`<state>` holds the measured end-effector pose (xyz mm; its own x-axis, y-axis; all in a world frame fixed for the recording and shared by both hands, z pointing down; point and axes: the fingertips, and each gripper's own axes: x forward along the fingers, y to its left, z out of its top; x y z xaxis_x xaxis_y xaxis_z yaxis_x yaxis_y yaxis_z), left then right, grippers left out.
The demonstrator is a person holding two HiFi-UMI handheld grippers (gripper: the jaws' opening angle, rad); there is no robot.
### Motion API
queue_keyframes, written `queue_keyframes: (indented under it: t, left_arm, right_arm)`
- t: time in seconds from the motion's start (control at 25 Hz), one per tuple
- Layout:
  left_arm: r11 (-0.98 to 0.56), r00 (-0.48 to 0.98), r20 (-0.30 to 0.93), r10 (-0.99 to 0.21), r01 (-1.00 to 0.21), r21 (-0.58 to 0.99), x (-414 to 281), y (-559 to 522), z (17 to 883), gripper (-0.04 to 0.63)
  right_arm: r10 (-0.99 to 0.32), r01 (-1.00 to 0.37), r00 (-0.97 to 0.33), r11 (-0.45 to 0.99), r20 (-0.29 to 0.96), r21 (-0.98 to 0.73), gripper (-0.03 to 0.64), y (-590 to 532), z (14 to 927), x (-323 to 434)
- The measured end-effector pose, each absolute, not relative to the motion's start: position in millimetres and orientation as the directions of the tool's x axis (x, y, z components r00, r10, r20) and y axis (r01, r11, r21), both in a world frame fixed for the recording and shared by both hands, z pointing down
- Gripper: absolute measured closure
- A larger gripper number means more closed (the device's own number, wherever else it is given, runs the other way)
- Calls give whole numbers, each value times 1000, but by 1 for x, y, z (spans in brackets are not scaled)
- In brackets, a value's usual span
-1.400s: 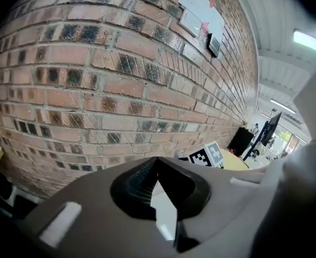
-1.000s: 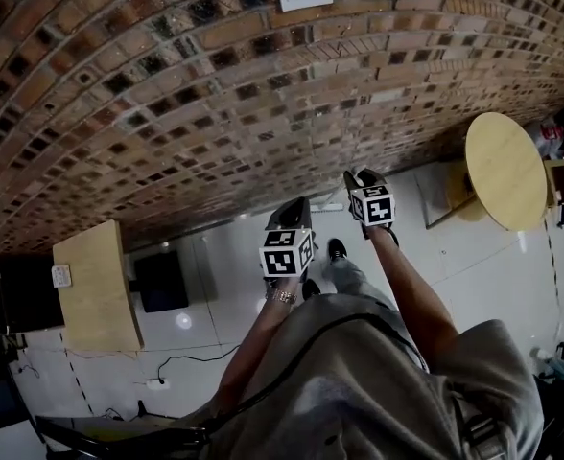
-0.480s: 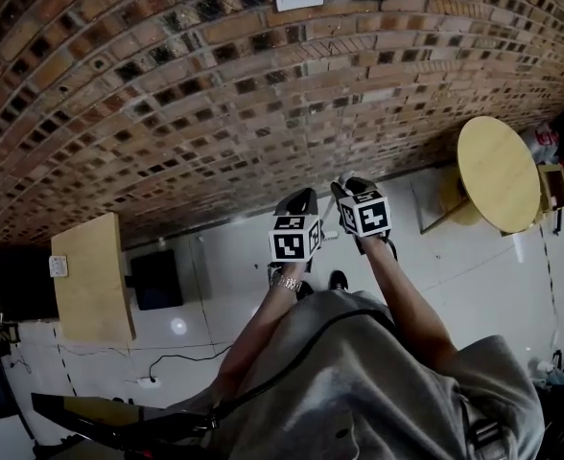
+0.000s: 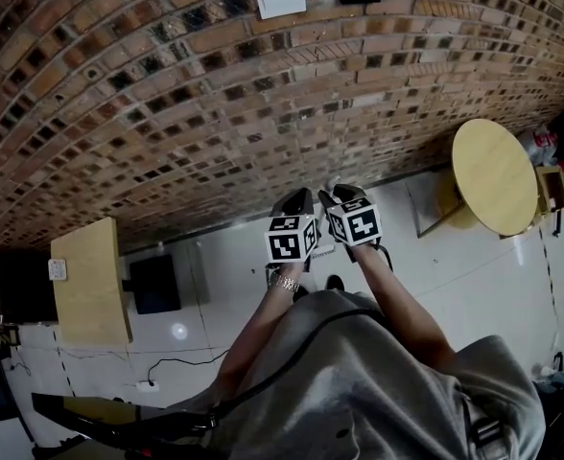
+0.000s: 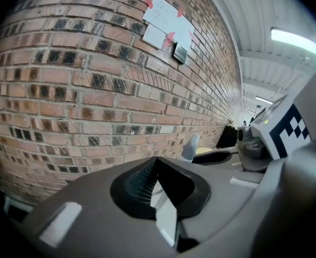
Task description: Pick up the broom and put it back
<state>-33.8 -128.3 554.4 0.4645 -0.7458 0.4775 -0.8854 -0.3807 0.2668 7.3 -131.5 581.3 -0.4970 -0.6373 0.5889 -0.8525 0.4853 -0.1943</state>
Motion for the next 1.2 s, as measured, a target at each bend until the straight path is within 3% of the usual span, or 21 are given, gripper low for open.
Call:
queue_keyframes:
  t: [0.6, 1.2]
  left_arm:
    - [-397, 477, 470, -743, -879, 264, -31, -126, 551, 624]
    - [-274, 367, 527, -767, -929, 249, -91, -107, 577, 624]
  right_arm:
    - [-663, -869, -455, 477, 595, -133, 523, -158, 589, 21]
    - [-531, -901, -360, 411, 767, -138, 523, -282, 746, 31]
